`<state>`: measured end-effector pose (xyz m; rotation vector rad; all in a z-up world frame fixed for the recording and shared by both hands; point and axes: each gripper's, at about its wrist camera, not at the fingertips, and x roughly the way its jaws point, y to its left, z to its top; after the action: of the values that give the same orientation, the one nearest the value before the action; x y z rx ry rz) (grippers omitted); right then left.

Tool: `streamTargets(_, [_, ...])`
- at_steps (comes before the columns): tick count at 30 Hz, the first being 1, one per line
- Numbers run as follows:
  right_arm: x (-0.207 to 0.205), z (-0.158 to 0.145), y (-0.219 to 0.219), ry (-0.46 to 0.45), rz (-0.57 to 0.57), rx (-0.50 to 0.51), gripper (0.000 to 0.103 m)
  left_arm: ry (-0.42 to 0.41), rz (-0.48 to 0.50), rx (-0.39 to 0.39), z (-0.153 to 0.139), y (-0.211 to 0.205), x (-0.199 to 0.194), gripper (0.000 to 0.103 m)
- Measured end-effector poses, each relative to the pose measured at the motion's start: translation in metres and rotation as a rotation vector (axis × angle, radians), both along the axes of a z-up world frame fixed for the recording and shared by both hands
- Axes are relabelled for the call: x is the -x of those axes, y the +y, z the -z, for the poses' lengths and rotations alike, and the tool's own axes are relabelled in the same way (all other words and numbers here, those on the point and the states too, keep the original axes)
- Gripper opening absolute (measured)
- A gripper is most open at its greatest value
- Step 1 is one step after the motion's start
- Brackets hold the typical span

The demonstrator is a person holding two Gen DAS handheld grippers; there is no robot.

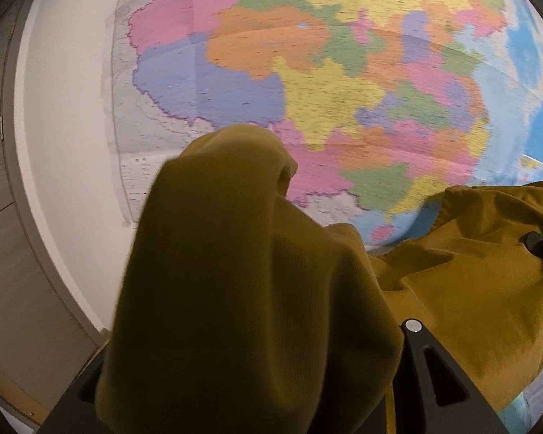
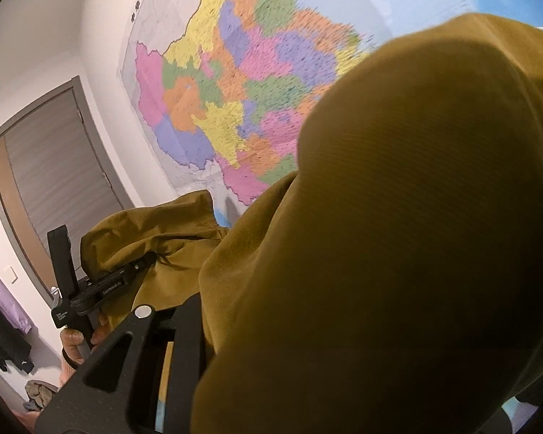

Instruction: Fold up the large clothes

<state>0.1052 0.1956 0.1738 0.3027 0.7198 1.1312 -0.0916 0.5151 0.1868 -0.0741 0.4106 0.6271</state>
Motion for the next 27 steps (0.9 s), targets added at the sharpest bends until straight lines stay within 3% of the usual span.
streamTargets(8, [-0.003,0.01,0.023,0.014,-0.05,-0.023,0.025,-0.023,-0.06,-0.019,-0.007,0.032,0.008,0.03])
streamTargets(11, [-0.009,0.016,0.013,0.011,-0.066,-0.023,0.025,-0.03,-0.08,-0.021,-0.005,0.042,0.011,0.03])
streamTargets(27, [-0.001,0.04,0.014,0.022,-0.106,0.028,0.025,0.027,-0.153,-0.017,0.016,0.085,0.011,0.03])
